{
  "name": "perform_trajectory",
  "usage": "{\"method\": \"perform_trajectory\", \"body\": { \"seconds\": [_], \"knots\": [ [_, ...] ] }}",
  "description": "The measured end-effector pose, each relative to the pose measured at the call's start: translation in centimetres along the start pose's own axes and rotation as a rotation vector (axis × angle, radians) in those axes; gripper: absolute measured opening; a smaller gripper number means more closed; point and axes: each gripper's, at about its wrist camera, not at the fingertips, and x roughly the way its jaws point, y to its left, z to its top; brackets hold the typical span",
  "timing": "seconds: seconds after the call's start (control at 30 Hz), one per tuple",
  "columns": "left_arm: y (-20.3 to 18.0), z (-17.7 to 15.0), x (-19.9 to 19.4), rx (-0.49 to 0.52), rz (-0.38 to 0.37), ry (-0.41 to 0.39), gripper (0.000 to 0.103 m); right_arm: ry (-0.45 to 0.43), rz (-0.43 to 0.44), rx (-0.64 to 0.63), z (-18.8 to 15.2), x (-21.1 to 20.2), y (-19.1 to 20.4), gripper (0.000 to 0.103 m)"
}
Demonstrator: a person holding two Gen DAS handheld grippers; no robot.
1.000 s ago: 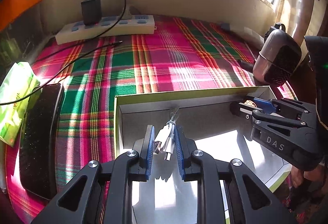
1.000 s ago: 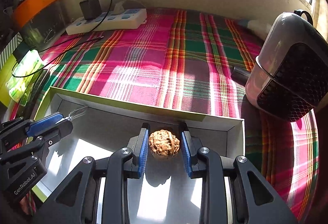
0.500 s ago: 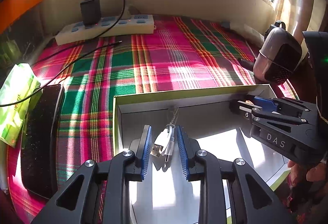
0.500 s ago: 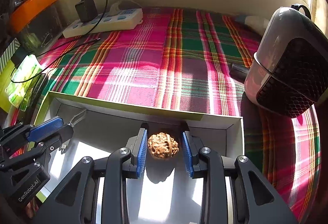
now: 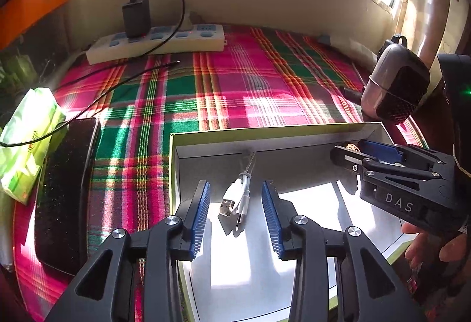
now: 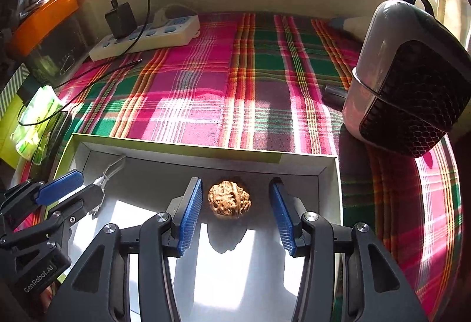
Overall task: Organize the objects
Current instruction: 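Open the right gripper over the box while the left gripper releases the cable inside, then withdraw both grippers from the box back over the table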
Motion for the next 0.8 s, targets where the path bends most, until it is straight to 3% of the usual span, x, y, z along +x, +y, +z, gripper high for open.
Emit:
{"method": "perform_trajectory", "body": {
  "seconds": [0.4,0.5,0.8],
  "knots": [
    [-0.2,-1.4,-3.8,0.010,0.015,-0.068,0.035,-0.057,0.018,0.005,-1.4,-2.7,0.1,0.054],
    [-0.3,-2.0,-4.7,0.008,0.005,-0.073,0.035,-0.066,0.021,0.009,-1.8,-3.4,0.1,0.060],
    [0.1,-4.0,-6.8,-0.022,0.006,-0.087,0.035,-0.097,0.031,0.012,-3.7,-5.6,0.2,0.060]
  ]
}}
